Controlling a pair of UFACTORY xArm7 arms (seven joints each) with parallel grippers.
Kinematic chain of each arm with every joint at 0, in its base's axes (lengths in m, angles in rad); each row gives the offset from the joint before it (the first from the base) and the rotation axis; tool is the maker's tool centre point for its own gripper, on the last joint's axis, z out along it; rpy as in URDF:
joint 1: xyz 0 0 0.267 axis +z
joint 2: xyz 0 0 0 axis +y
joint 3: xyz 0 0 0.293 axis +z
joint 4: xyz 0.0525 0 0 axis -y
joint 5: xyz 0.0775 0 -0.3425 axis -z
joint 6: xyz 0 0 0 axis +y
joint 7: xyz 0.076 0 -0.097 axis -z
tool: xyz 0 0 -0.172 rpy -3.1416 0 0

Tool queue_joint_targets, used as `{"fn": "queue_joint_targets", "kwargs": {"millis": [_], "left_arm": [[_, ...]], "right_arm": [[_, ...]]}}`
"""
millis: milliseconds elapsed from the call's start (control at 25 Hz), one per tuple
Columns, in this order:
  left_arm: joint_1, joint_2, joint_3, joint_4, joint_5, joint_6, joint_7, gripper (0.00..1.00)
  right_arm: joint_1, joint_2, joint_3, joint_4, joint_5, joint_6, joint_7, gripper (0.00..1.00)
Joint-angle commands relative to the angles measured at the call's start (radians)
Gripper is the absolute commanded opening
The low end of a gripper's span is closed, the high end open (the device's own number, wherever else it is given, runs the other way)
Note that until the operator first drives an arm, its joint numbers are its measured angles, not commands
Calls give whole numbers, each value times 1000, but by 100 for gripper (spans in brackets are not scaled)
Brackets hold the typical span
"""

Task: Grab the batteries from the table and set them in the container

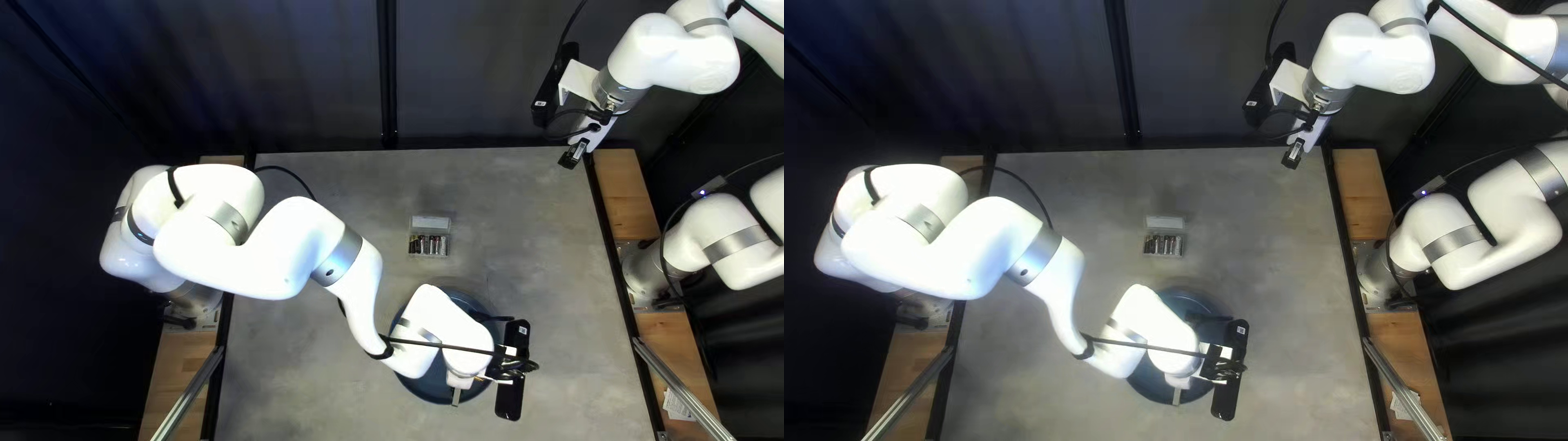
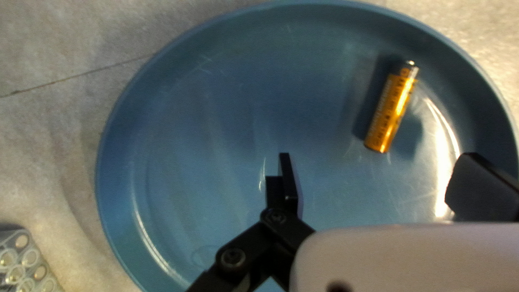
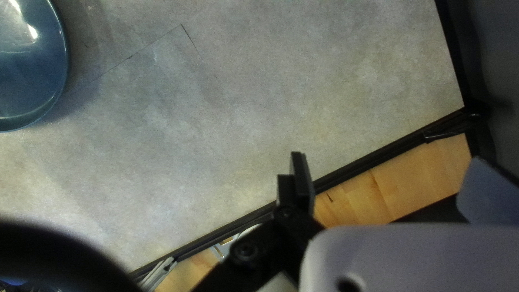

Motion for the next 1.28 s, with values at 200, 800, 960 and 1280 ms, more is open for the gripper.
{"fn": "queue_joint_targets", "kwargs": {"millis": [200,800,960,1280], "left_arm": [[7,17,-6,19,-3,15,36,79],[47,-16,-50,-18,-30,-31,94,0],[54,-18,-53,-24,-40,-34,88,0],[48,-29,-55,-36,-33,-36,87,100]], "right_arm": [[0,0,0,0,0,0,0,100],[0,0,0,0,0,0,0,100],[0,0,0,0,0,0,0,100],[0,0,0,0,0,0,0,100]]}}
